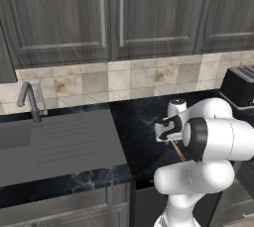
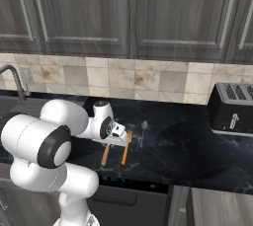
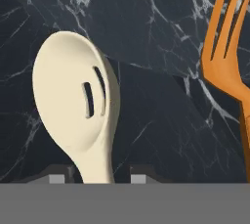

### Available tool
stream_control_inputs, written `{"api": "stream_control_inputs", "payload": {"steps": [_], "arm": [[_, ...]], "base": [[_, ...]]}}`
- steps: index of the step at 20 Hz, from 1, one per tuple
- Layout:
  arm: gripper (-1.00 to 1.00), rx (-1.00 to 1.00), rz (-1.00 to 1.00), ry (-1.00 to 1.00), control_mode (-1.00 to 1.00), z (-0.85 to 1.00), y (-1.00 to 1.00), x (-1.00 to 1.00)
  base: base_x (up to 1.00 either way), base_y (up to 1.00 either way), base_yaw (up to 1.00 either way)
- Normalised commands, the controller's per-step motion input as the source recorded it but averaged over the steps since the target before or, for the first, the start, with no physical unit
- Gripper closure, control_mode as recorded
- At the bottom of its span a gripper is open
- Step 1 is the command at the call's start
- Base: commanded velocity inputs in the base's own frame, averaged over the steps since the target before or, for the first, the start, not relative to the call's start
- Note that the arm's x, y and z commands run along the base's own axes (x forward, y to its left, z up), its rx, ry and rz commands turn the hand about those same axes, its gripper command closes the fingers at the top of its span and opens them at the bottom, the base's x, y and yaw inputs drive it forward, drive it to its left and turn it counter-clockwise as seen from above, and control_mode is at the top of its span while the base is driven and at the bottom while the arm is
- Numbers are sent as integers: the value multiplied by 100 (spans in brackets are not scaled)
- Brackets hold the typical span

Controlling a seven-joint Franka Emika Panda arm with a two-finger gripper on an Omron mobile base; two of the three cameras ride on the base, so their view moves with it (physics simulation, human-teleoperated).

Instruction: Organize the utensils by type. Pick up the wooden spoons from the counter and place them in the open cabinet. Then pick up the metallic utensils from the counter and place them in the open drawer.

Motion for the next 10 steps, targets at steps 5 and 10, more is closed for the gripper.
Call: {"api": "stream_control_inputs", "payload": {"steps": [5, 10], "arm": [[100, 4, 0, -1, -100, -25, -3, -16], [100, 13, 0, -10, -100, 9, 11, -14]], "base": [[0, 0, 0], [0, 0, 0]]}}
